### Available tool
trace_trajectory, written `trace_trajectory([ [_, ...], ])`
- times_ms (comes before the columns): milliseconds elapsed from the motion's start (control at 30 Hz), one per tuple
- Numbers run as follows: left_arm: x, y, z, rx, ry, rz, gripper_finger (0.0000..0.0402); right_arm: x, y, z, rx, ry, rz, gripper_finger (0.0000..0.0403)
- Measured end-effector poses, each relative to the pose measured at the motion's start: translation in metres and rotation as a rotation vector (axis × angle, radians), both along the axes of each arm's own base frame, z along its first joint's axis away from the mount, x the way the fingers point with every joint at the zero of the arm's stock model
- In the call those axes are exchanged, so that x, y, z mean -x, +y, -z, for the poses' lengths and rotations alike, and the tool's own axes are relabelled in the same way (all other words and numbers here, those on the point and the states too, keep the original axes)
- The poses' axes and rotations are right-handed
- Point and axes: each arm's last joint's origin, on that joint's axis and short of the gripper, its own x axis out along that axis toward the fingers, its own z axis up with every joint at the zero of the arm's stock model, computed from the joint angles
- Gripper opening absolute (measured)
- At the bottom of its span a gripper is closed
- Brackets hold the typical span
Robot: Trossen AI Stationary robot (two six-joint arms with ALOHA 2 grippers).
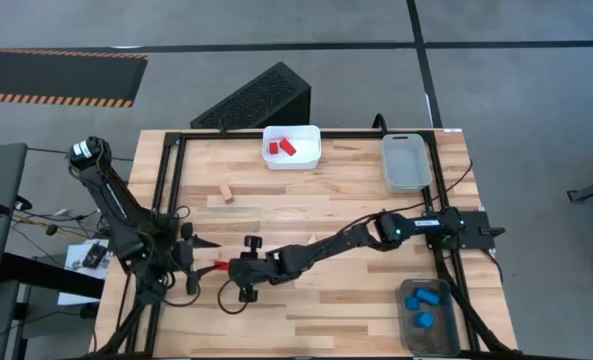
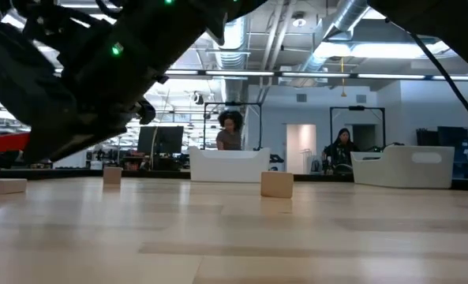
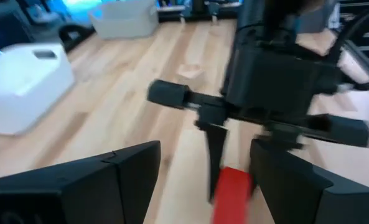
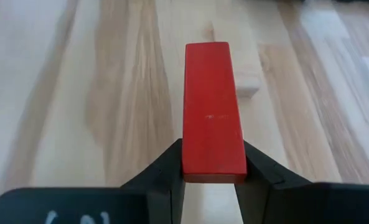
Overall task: Sort & place blocks by color
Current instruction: Put the red block into the white bin
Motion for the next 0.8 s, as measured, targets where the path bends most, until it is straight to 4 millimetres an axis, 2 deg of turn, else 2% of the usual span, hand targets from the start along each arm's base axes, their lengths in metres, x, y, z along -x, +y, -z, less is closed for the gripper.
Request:
trace_trajectory([
  [167,0.010,-0.003,0.006,0.089,0.004,-0.001,0.0240,0.003,0.014,-0.001,0.014,0.003,-0.055,0.0122],
  [233,0.012,-0.006,0.009,0.111,-0.016,-0.013,0.0240,0.004,0.018,0.004,0.015,-0.013,-0.085,0.0122],
  [300,0.014,-0.008,0.011,0.116,-0.030,-0.022,0.0240,-0.001,0.014,0.013,-0.065,-0.095,-0.148,0.0122],
  [433,0.014,-0.009,0.014,0.127,-0.025,-0.033,0.0240,-0.013,-0.010,0.014,-0.276,-0.278,-0.305,0.0120],
  [600,0.014,-0.008,0.014,0.132,-0.048,-0.049,0.0240,-0.017,-0.048,0.026,-0.295,-0.241,-0.327,0.0114],
  [800,0.015,0.004,0.012,0.084,-0.052,-0.094,0.0240,-0.022,-0.082,0.018,-0.411,-0.257,-0.469,0.0115],
])
